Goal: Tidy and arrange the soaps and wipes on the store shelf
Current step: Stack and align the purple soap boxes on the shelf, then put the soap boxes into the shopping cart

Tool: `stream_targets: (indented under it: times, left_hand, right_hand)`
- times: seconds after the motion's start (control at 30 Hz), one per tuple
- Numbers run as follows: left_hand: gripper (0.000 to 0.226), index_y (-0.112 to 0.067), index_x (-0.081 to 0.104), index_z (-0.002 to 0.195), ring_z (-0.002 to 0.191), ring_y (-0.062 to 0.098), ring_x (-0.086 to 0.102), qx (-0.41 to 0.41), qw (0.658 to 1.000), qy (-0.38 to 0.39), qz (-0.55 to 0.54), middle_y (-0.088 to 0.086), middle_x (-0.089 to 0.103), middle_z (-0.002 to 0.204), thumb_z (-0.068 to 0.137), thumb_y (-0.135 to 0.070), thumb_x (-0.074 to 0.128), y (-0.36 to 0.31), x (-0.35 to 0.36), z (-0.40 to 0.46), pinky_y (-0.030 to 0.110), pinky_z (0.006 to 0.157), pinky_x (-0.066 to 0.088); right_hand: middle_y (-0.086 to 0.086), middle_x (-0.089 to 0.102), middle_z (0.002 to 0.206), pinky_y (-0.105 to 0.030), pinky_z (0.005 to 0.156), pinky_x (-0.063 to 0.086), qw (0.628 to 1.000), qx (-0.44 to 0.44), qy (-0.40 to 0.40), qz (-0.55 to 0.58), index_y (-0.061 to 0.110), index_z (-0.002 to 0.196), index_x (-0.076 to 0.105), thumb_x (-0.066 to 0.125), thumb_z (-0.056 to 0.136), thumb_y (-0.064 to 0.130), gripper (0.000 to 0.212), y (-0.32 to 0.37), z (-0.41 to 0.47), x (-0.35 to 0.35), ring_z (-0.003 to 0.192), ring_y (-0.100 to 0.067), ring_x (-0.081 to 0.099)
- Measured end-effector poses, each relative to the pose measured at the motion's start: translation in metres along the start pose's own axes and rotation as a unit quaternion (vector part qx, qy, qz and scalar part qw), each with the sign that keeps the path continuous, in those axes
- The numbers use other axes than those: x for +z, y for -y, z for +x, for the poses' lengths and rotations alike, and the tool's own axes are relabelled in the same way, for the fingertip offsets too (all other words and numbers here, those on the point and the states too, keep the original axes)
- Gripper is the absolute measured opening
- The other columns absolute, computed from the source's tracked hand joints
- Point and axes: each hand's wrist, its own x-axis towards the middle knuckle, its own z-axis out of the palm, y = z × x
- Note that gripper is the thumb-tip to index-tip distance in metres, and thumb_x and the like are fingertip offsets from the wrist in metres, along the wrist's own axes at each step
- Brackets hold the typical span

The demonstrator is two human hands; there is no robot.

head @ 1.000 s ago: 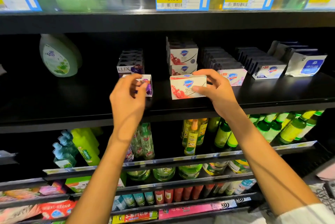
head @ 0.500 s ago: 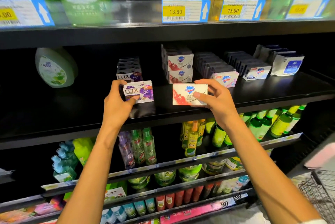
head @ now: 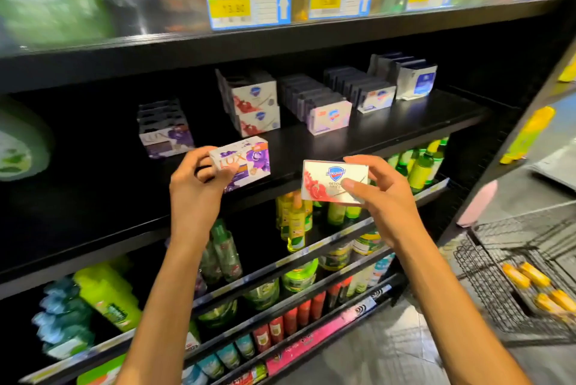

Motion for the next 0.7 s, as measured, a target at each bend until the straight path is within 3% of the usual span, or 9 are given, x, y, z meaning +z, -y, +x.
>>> stream_targets:
  times: [0.13,0.27,0.37,0.43,0.57,0.7]
  left_hand:
    - [0.026,-0.013,0.064,0.118,0.101,0.008,0.072,-0.013,0.992,0.077,-0.101,0.002,0.075,0.108,0.094,-0.005,0.074,-0.007,0.054,-0.032,0.021,0.085,0.056]
    - [0.020,-0.016,0.067,0.112,0.105,0.013,0.071,-0.048,0.977,0.146,-0.148,-0.002,0.076,0.106,0.095,-0.006,0.072,0.005,0.118,-0.072,0.029,0.092,0.054]
    - [0.028,-0.011,0.066,0.119,0.112,0.027,0.071,-0.103,0.961,0.188,-0.173,0.006,0.075,0.115,0.093,-0.011,0.074,0.015,0.173,-0.104,0.037,0.095,0.055]
    - [0.032,-0.018,0.067,0.118,0.109,0.033,0.072,-0.161,0.945,0.205,-0.194,0.011,0.073,0.121,0.088,-0.021,0.077,0.018,0.212,-0.124,0.047,0.090,0.054]
    - [0.021,-0.018,0.066,0.114,0.092,0.020,0.075,-0.227,0.916,0.246,-0.220,0.007,0.074,0.113,0.096,-0.008,0.069,0.023,0.286,-0.166,0.034,0.066,0.062]
    - [0.026,-0.011,0.063,0.120,0.088,0.018,0.076,-0.266,0.892,0.289,-0.224,0.007,0.075,0.111,0.095,-0.002,0.067,0.028,0.349,-0.207,0.035,0.066,0.063]
  right_hand:
    - [-0.014,0.073,0.115,-0.056,0.090,0.056,0.999,0.000,-0.050,0.012,0.012,0.117,0.071,0.083,0.078,0.008,0.041,0.006,-0.026,-0.049,0.105,-0.040,0.071]
    - [-0.022,0.071,0.118,-0.045,0.081,0.062,0.995,-0.001,-0.098,0.022,0.016,0.113,0.074,0.089,0.073,0.016,0.043,0.010,-0.054,-0.112,0.105,-0.036,0.071]
    - [-0.020,0.073,0.115,-0.043,0.080,0.062,0.990,0.013,-0.137,0.016,0.013,0.115,0.072,0.085,0.076,0.010,0.041,0.011,-0.077,-0.165,0.104,-0.036,0.071]
    - [-0.016,0.075,0.111,-0.034,0.077,0.063,0.987,0.016,-0.159,0.025,0.015,0.113,0.074,0.080,0.077,0.009,0.037,0.011,-0.093,-0.200,0.102,-0.033,0.071]
    - [-0.015,0.076,0.111,-0.036,0.082,0.062,0.975,0.023,-0.220,0.020,0.019,0.110,0.076,0.096,0.065,0.031,0.051,0.011,-0.124,-0.270,0.099,-0.028,0.073]
    - [-0.017,0.075,0.109,-0.029,0.073,0.062,0.957,0.038,-0.286,0.033,0.015,0.106,0.074,0.082,0.069,0.008,0.039,0.006,-0.156,-0.333,0.093,-0.026,0.072]
